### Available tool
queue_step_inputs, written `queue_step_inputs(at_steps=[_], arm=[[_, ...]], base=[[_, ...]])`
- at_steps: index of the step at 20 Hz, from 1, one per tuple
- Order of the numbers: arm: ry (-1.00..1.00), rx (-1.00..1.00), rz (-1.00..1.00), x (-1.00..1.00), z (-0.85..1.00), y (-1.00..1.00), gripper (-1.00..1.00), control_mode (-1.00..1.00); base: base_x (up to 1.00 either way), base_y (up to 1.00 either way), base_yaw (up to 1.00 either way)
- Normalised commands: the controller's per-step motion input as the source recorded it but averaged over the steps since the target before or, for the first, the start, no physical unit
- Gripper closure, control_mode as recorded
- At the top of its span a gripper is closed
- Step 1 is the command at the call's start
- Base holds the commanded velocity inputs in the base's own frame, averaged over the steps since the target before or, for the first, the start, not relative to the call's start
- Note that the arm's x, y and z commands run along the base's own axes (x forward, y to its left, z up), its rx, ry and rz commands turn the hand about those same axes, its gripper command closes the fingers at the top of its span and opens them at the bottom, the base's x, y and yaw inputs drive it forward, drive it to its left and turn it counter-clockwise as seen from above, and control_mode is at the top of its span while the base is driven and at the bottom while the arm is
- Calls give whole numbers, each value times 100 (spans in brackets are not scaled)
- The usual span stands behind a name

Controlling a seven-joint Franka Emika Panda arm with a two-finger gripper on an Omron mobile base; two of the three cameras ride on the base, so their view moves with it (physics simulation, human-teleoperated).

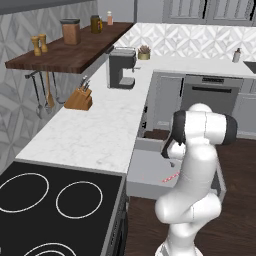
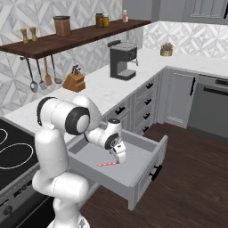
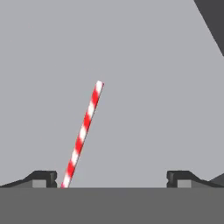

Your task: Take a straw from the drawer in front and place it inside the glass cup on the dining counter.

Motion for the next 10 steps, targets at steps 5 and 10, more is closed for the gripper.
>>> queue_step_inputs(at_steps=[5, 10], arm=[[0, -1, -11, 42, -30, 0, -100, -100], [0, 0, -9, 21, -34, -7, -100, -100]], base=[[0, 0, 0], [0, 0, 0]])
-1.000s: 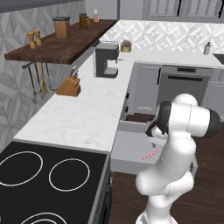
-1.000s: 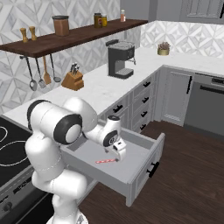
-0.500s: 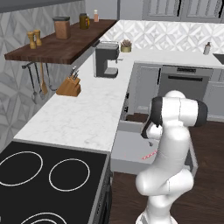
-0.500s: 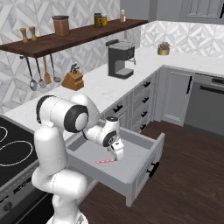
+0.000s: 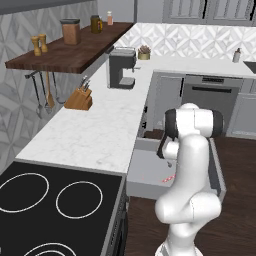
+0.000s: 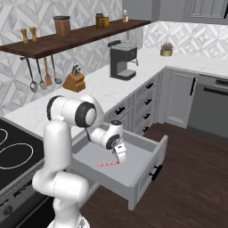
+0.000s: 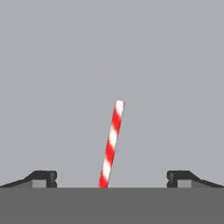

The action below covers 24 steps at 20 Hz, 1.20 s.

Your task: Take a straw from the drawer in front and place it inside the glass cup on the dining counter.

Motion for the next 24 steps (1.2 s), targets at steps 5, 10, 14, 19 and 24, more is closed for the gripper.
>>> queue_step_inputs(at_steps=[5, 10, 14, 19, 24], arm=[[0, 0, -11, 0, -35, -21, -100, -100], [0, 0, -7, 6, -24, -11, -100, -100], [0, 0, -3, 27, -9, -4, -100, -100], [0, 0, -2, 25, -20, -4, -100, -100], [0, 0, -1, 1, -39, -1, 100, -100]], base=[[0, 0, 0], [0, 0, 0], [0, 0, 0], [0, 0, 0], [0, 0, 0]])
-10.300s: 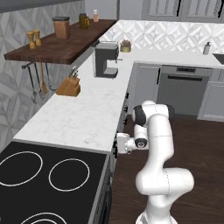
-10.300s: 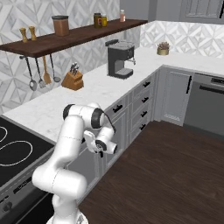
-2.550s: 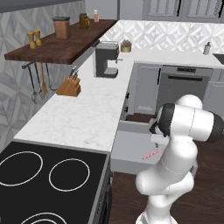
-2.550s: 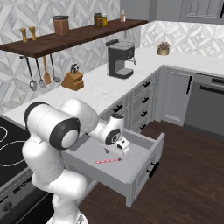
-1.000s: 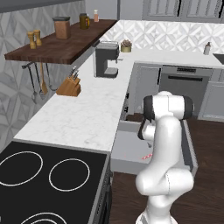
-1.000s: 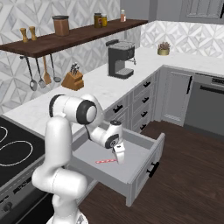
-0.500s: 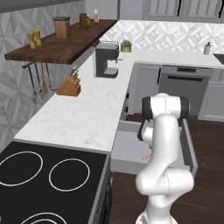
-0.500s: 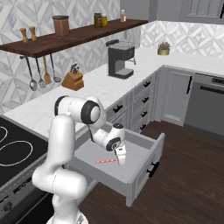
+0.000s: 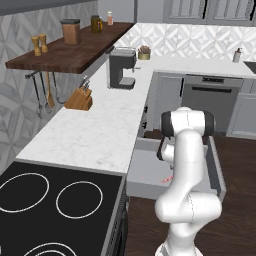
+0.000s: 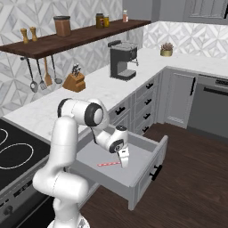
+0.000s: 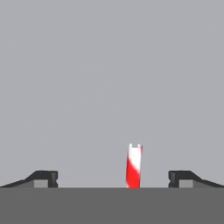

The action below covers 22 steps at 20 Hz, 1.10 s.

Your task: Take a straw from the drawer in front and place it inside the glass cup on the dining counter.

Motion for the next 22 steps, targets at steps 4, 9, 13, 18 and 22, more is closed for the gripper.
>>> queue_step_inputs(at_steps=[4, 9, 13, 18, 22], arm=[[0, 0, -1, -1, -39, 0, 100, -100], [-3, 0, -6, -12, -20, -1, 100, -100], [0, 0, -8, -4, -1, -3, 100, -100], [0, 0, -7, 0, 0, -5, 100, -100], [0, 0, -6, 0, 30, -5, 100, -100]], base=[[0, 0, 0], [0, 0, 0], [0, 0, 0], [0, 0, 0], [0, 0, 0]])
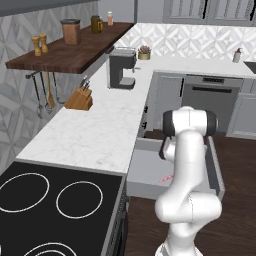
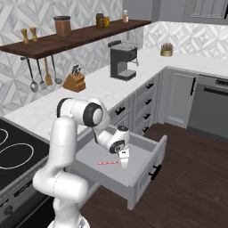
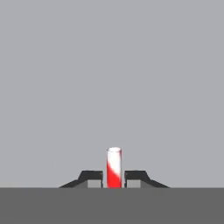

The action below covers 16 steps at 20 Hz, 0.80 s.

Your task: Take a straw from the drawer in front and place it inside the glass cup on the dining counter.

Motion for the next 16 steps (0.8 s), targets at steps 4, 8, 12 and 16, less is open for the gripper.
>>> queue_step_inputs(at_steps=[4, 8, 12, 16], arm=[[-10, 0, -4, 0, 97, -6, 100, -100], [-28, 0, 0, 0, 100, 0, 100, -100], [-27, 0, 0, -6, 100, -3, 100, -100], [-16, -3, 6, -20, 100, -1, 100, -100]], base=[[0, 0, 0], [0, 0, 0], [0, 0, 0], [0, 0, 0]])
